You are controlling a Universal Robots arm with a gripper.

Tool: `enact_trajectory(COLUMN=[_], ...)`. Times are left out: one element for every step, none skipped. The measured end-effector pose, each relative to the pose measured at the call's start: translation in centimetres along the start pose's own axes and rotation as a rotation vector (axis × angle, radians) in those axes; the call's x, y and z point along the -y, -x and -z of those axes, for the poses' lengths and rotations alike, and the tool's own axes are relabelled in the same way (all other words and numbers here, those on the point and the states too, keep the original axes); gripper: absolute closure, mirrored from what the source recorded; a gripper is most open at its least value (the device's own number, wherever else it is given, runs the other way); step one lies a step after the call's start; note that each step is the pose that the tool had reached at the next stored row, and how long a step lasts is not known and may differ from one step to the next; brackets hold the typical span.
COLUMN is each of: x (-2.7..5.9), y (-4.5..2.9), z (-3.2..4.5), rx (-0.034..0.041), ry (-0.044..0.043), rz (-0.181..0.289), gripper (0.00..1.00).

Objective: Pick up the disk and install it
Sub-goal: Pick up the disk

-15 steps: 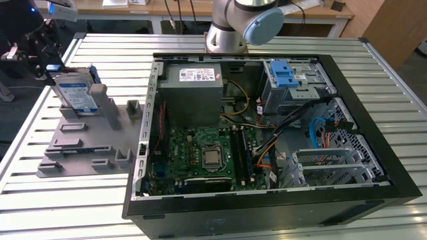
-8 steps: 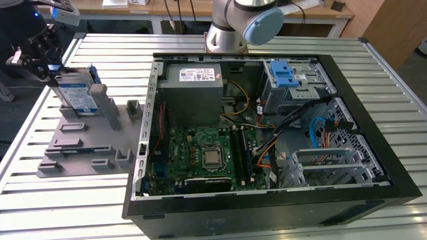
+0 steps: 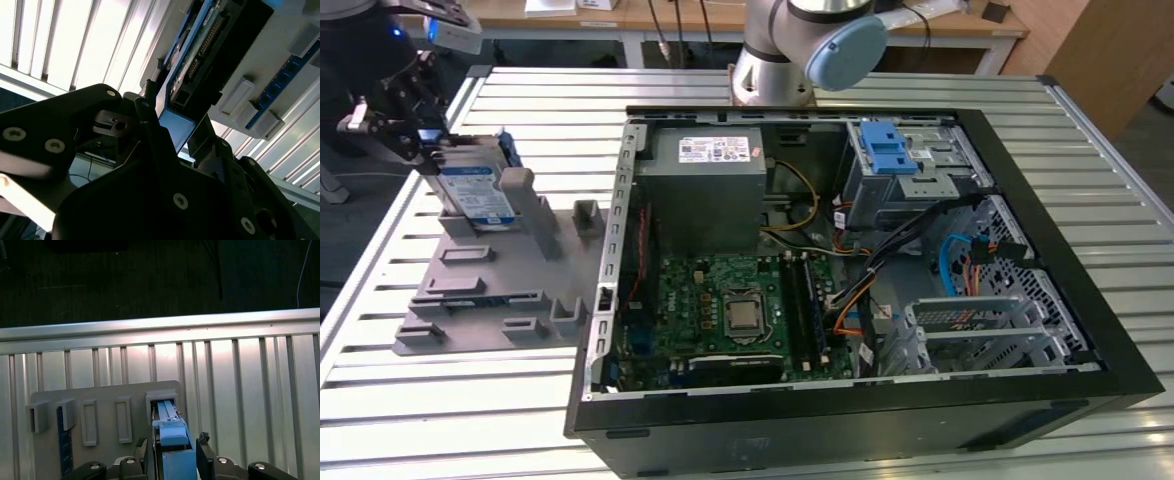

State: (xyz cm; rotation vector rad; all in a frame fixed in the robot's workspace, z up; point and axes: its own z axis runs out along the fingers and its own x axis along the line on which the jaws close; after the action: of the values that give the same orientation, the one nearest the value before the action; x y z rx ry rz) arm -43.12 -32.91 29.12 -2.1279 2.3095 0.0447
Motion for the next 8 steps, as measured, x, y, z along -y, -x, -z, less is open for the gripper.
enact_trajectory(x=[0.0,0.0,0.0,0.0,0.0,-0.01,0.0,-0.02], y=[0.03,0.06,0.09,0.11,0.14,0.16,0.17,0.17], z=[-0.07,-0.14,-0.21,-0.28,-0.35,-0.42,-0.48,-0.52], rx=[0.0,-0.0001,-0.0001,-0.0001,-0.0001,-0.0001,-0.0001,-0.0001], ry=[0.0001,0.0004,0.0006,0.0007,0.0009,0.001,0.0011,0.0011], rz=[0.0,0.0,0.0,0.0,0.0,0.0,0.0,0.0], gripper=[0.49,0.49,0.49,0.49,0.49,0.49,0.49,0.49])
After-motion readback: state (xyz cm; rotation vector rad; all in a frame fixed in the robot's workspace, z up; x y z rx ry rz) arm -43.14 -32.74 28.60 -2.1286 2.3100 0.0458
